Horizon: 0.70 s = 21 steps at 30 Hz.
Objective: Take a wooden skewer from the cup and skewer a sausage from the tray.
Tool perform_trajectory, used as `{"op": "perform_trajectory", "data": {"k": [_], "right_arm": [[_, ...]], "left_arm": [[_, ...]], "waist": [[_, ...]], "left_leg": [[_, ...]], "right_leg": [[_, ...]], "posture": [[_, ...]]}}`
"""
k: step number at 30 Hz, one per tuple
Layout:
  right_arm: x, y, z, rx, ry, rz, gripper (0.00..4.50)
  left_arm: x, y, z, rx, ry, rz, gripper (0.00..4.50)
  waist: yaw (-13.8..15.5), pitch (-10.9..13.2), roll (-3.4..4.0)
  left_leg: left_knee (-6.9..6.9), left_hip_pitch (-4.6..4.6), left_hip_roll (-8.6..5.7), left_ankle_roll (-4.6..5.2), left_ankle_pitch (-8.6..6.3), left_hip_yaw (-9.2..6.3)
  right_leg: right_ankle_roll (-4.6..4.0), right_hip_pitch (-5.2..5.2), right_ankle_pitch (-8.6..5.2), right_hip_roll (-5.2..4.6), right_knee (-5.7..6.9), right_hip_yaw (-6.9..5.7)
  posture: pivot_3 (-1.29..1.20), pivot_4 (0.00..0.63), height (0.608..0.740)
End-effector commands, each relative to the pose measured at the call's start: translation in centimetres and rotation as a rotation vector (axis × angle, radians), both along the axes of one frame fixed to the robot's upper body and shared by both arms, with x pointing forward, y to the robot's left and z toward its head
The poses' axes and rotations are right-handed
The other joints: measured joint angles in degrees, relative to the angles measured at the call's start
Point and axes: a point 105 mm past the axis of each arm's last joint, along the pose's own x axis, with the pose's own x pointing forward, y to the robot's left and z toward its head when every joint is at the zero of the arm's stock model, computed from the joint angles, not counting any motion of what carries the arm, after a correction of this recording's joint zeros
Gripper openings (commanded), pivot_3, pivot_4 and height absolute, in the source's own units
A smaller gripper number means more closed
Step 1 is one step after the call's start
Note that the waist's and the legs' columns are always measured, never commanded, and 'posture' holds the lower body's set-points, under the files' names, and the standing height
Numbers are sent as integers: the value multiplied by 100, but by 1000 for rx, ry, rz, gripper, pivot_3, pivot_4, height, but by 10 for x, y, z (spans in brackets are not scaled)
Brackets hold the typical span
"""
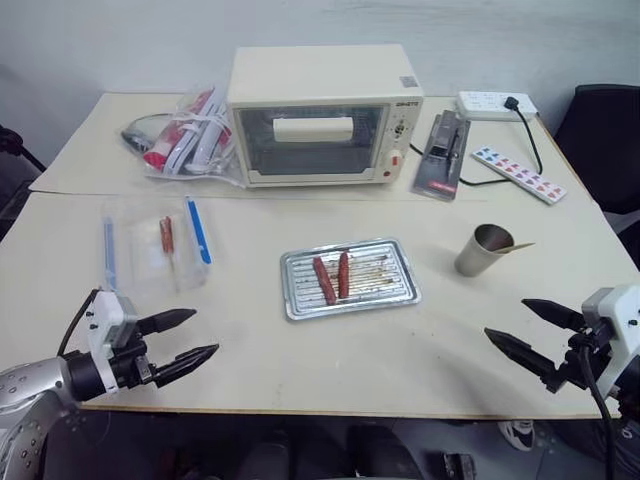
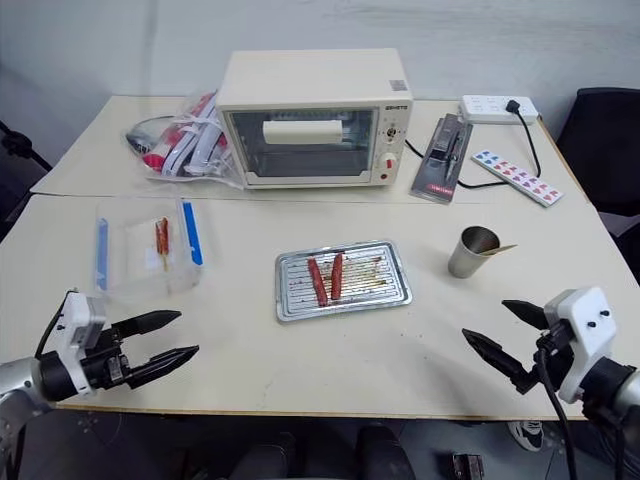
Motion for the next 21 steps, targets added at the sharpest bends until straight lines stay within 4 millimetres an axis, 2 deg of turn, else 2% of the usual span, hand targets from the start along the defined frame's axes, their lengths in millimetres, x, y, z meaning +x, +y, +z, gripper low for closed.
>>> {"op": "perform_trajectory", "data": {"k": [1, 12, 21], "right_arm": [[2, -1, 6, -27, -33, 7, 4500], [8, -1, 2, -23, -39, -13, 4500], [16, -3, 2, 2, -61, -74, 4500]], "left_arm": [[0, 0, 2, 29, -21, -23, 4332], [5, 0, 1, 24, -23, 8, 4425], [11, -12, 3, -8, -35, -30, 4425]], "waist": [[2, 0, 0], [3, 0, 0], [4, 0, 0]], "left_leg": [[0, 0, 0, 0, 0, 0], [0, -1, 0, -1, 0, 0], [1, -1, 0, -9, 5, 0]], "right_leg": [[0, 0, 0, 0, 0, 0], [0, 0, 0, 0, 0, 0], [0, 0, 0, 0, 0, 0]], "posture": [[0, 150, 740], [0, 150, 740], [0, 150, 740]]}}
